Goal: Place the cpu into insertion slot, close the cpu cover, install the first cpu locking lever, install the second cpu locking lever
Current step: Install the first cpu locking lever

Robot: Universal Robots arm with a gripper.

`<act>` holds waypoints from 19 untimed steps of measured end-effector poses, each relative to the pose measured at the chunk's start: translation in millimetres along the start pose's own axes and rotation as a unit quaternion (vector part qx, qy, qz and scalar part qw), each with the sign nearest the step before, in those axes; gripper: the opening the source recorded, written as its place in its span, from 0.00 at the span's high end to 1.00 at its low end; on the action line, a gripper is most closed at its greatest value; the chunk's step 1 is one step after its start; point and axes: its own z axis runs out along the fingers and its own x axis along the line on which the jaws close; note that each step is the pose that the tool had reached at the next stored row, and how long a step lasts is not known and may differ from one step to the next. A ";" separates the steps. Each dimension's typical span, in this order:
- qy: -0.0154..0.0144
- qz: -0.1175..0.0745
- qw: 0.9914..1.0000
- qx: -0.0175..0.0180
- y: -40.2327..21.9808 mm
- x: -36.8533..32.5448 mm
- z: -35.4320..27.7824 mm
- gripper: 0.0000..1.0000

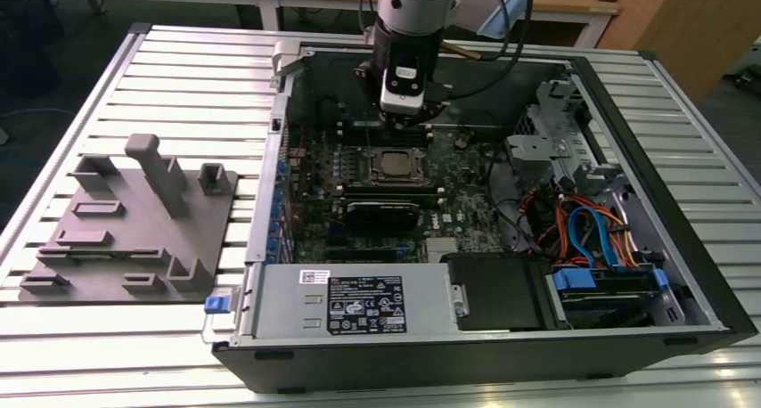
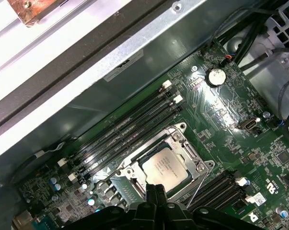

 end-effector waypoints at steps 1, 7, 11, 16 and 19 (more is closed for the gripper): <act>0.000 0.000 1.000 0.000 0.0 0.0 0.0 0.89; 0.000 0.000 1.000 0.000 0.0 0.0 0.0 0.89; 0.000 -0.008 1.000 0.000 -0.1 0.1 0.0 0.89; 0.001 -0.041 0.999 0.001 -0.1 0.1 0.5 0.89; 0.001 -0.063 0.998 0.002 -0.1 0.1 0.8 0.89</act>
